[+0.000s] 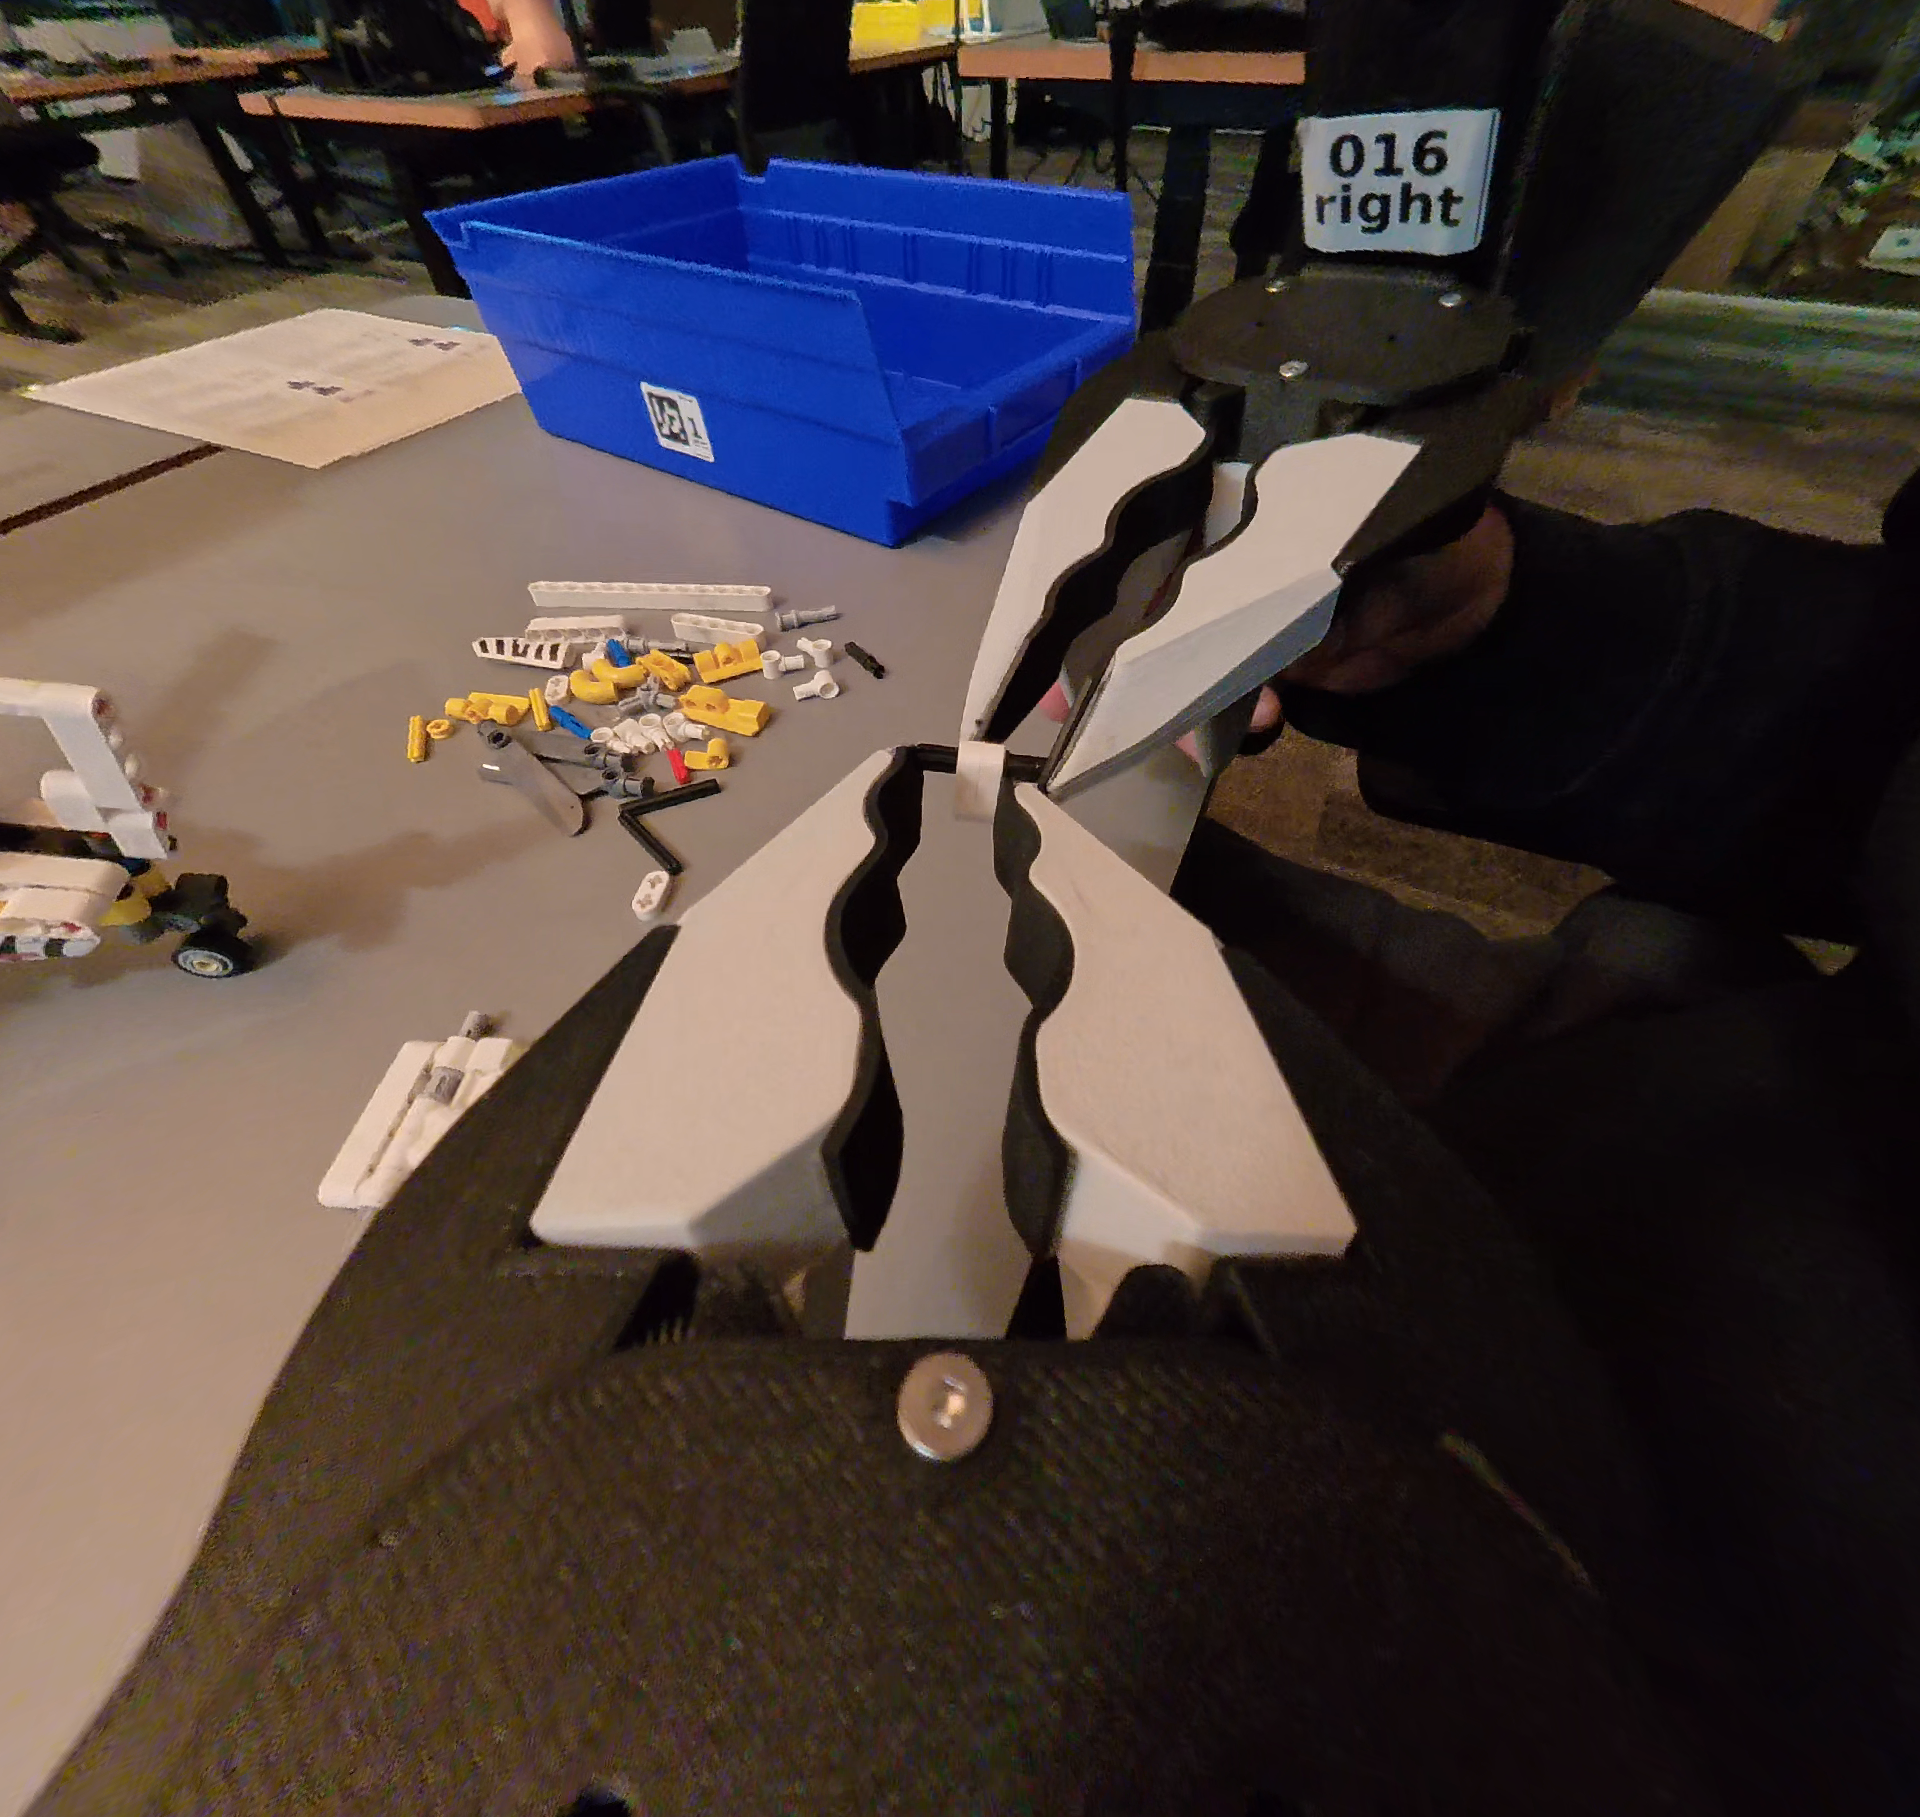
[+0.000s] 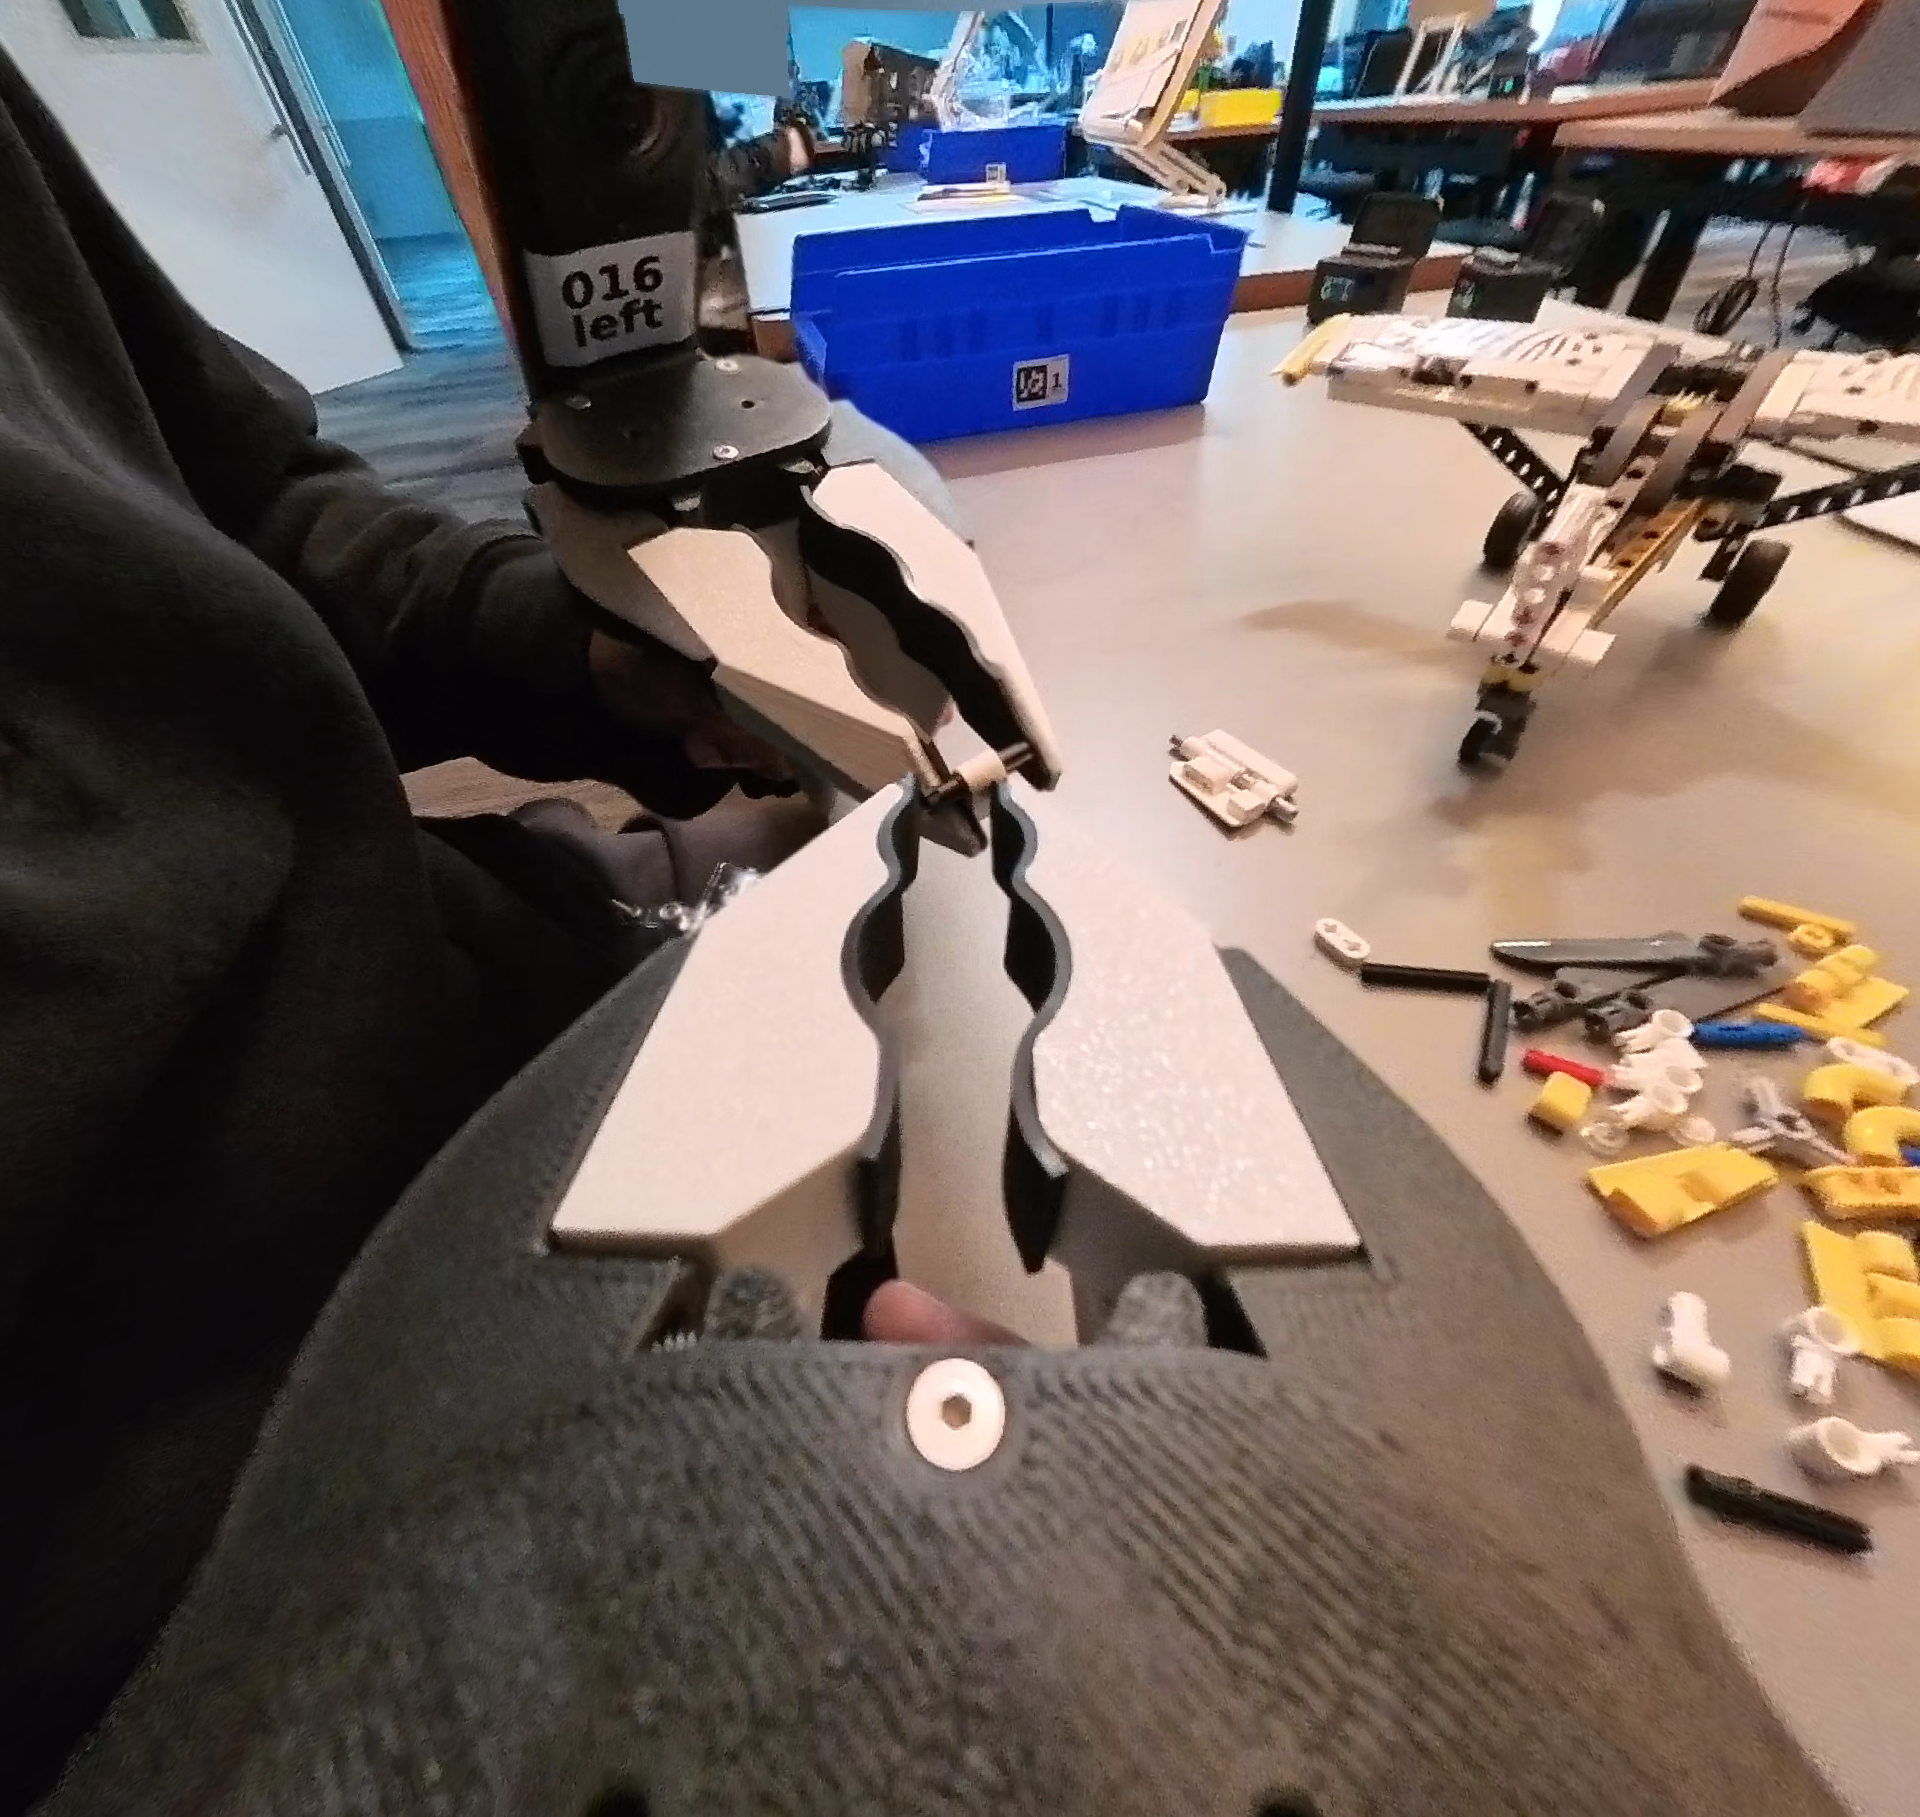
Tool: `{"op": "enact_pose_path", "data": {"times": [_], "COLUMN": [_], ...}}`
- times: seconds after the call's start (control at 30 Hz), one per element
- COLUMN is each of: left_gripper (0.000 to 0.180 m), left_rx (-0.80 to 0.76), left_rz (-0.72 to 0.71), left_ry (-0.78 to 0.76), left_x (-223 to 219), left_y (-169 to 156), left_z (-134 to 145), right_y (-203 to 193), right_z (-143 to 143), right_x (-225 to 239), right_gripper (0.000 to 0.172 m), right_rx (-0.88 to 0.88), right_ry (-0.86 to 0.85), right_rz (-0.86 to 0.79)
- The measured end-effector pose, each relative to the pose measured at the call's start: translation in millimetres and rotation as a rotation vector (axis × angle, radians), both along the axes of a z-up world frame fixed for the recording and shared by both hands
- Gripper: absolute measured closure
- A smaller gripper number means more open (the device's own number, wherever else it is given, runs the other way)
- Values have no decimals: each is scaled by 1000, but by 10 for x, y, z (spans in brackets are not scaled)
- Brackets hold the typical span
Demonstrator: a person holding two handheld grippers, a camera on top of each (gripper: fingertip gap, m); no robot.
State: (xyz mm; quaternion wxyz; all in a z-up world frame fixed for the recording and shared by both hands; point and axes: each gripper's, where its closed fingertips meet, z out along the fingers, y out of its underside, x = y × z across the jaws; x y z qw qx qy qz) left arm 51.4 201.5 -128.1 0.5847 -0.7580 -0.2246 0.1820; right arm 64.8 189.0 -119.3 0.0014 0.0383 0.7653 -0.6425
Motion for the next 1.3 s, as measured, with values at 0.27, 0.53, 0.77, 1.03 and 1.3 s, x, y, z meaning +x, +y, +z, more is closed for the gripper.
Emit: {"op": "enact_pose_path", "data": {"times": [0.27,0.53,0.77,1.03,1.3], "left_gripper": [170,170,170,170,170], "left_rx": [-18,193,265,232,251], "left_rz": [-3,-100,-212,-267,-293], "left_ry": [-46,-219,-262,-241,-254], "left_x": [53,171,300,407,457], "left_y": [-2,59,157,202,231], "left_z": [-125,-25,130,137,166], "right_y": [2,145,140,138,171], "right_z": [-113,197,215,204,198], "right_x": [64,16,116,258,252], "right_gripper": [160,155,154,165,150], "right_rx": [24,-176,-175,-189,-156], "right_ry": [-214,-245,-223,-344,-368], "right_rz": [83,125,186,310,333]}}
